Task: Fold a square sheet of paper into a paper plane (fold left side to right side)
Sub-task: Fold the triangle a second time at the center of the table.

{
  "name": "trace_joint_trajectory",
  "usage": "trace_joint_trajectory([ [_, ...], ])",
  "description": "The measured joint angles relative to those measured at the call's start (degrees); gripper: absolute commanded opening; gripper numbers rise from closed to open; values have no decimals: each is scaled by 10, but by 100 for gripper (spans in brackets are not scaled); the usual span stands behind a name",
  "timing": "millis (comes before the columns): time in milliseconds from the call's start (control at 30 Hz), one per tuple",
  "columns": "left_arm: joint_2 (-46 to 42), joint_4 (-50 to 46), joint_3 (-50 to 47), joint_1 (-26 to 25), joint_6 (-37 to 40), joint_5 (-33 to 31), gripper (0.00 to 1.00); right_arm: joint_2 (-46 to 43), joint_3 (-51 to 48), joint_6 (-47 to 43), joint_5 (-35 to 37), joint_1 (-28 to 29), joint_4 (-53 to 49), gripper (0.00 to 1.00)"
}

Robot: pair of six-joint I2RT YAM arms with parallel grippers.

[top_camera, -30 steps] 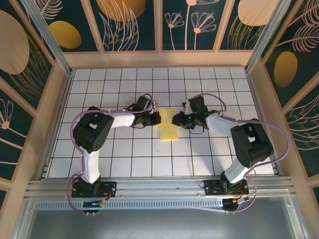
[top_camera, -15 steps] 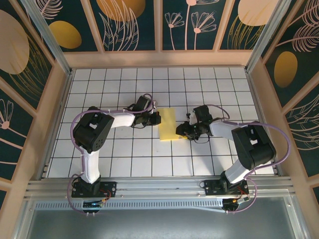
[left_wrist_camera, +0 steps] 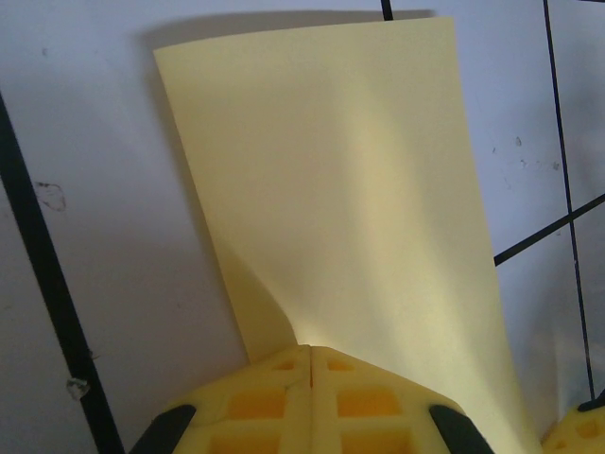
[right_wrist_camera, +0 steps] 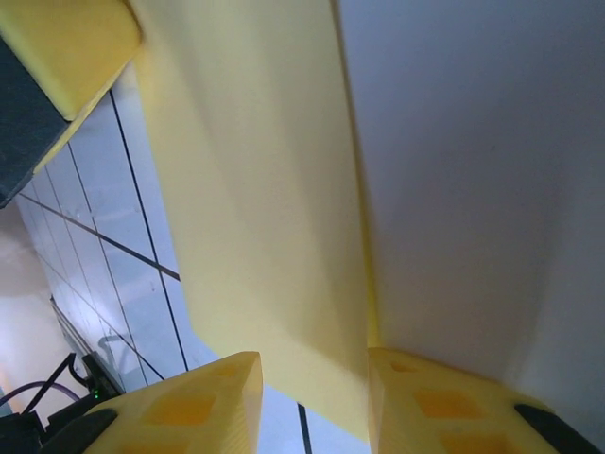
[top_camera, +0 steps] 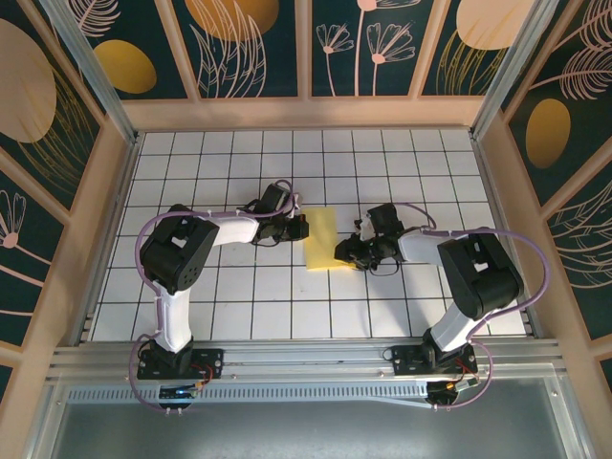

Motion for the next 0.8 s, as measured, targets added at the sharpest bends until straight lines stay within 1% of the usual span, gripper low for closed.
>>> trace_joint_trajectory([
  [200, 0, 0, 0, 0, 0, 0, 4, 2, -4, 22, -16, 0, 37, 31],
  [567, 0, 0, 0, 0, 3, 0, 4, 36, -3, 41, -21, -10, 87, 30],
  [800, 0, 0, 0, 0, 5, 0, 4, 66, 26, 40, -26, -24, 100, 28],
])
